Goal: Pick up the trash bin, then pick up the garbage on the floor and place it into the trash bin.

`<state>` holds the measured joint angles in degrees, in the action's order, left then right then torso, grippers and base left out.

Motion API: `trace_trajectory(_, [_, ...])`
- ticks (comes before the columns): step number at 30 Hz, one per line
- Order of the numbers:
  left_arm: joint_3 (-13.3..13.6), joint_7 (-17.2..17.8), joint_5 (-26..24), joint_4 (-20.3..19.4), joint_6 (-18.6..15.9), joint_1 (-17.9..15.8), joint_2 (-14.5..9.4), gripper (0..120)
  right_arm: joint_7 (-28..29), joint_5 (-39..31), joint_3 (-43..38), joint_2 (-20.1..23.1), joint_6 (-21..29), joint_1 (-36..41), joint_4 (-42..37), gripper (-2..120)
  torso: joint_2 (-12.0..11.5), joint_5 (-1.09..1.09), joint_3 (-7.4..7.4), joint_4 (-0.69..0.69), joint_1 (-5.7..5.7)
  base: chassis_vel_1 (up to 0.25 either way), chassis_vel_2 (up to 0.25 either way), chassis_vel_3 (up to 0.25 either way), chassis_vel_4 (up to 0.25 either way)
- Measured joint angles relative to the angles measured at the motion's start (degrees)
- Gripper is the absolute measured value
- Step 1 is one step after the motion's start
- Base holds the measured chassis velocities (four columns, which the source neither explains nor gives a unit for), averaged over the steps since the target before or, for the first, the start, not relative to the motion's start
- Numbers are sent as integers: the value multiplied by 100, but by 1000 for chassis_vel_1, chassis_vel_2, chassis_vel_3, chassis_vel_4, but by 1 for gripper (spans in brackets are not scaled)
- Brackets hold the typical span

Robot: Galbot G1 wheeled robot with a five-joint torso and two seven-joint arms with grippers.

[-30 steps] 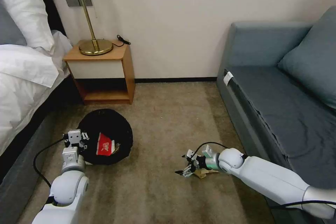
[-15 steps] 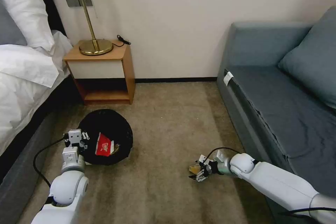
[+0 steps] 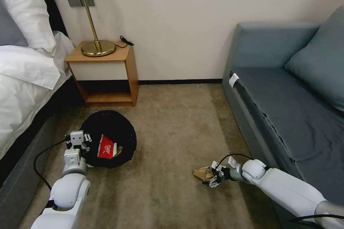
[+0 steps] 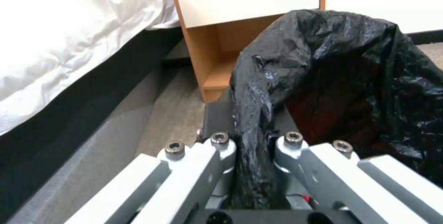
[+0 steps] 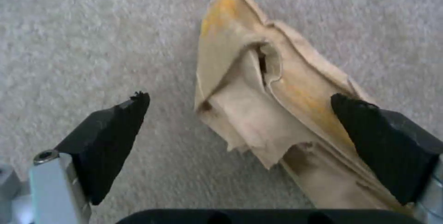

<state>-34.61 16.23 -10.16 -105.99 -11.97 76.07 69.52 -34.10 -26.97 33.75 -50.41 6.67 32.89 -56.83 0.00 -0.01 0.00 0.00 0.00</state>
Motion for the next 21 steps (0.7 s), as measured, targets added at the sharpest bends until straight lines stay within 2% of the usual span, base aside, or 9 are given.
trace_trajectory(4, [11, -8, 10, 1, 0, -6, 10, 4, -110, 68, -20, -12, -33, 18, 43, 95, 0, 1, 0, 0, 0, 0, 0, 0, 0])
trace_trajectory(6, [16, -18, 25, 10, 0, -12, 18, 4, -189, 146, -59, -52, -59, 46, 104, 84, 0, 0, 0, 0, 0, 0, 0, 0, 0])
trace_trajectory(8, [17, -19, 26, 13, 0, -12, 20, 4, -201, 168, -74, -80, -66, 53, 134, 80, 0, 0, 0, 0, 0, 0, 0, 0, 0])
trace_trajectory(10, [18, -24, 35, 28, 0, -9, 22, 4, -236, 215, -92, -151, -83, 55, 214, 67, 0, 0, 0, 0, 0, 0, 0, 0, 0])
trace_trajectory(11, [18, -24, 35, 28, 0, -9, 22, 4, -236, 215, -92, -151, -83, 55, 214, 67, 0, 0, 0, 0, 0, 0, 0, 0, 0])
trace_trajectory(13, [16, -29, 37, 41, 2, -7, 22, 4, -274, 232, -92, -204, -87, 51, 257, 58, 0, 1, 0, 0, 0, 0, 0, 0, 0])
trace_trajectory(15, [14, -30, 37, 49, 5, -7, 22, 4, -290, 236, -90, -218, -90, 45, 265, 54, 0, 1, 0, 0, 0, 0, 0, 0, 0])
trace_trajectory(17, [9, -34, 39, 72, 12, -7, 22, 4, -317, 239, -83, -245, -97, 33, 277, 41, 0, 0, 0, 0, 0, 0, 0, 0, 0])
trace_trajectory(21, [3, -36, 39, 92, 29, -6, 22, 4, -336, 239, -77, -255, -103, 31, 284, 32, 0, 0, 0, 0, 0, 0, 0, 0, 0])
